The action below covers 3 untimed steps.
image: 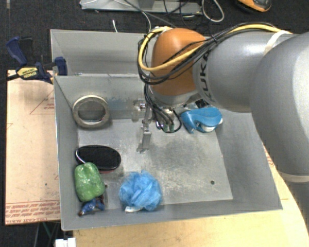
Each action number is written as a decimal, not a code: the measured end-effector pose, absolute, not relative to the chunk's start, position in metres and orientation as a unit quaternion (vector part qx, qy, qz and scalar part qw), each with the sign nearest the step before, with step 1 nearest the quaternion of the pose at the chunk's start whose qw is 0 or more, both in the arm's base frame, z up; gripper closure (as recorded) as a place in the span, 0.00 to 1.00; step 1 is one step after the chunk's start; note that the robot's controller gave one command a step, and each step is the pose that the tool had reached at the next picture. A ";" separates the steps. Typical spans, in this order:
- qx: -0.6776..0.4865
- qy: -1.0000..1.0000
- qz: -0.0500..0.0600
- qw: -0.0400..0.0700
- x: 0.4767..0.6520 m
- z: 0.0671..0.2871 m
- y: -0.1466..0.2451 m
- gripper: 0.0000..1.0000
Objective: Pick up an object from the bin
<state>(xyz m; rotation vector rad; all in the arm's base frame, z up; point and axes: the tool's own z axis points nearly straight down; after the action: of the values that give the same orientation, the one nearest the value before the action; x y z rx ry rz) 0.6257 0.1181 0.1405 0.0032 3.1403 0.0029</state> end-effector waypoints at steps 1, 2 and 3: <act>0.001 1.000 0.001 0.001 0.626 0.140 0.118 0.00; 0.006 1.000 0.002 0.006 0.621 0.112 0.119 0.00; -0.115 0.993 0.002 0.007 0.608 0.072 0.142 0.00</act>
Offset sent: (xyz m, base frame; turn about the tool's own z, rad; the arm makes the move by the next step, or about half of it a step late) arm -0.0173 0.0013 -0.0705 0.0227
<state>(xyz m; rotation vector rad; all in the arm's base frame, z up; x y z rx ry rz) 0.6080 0.1419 0.0721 -0.3608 3.1057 0.0061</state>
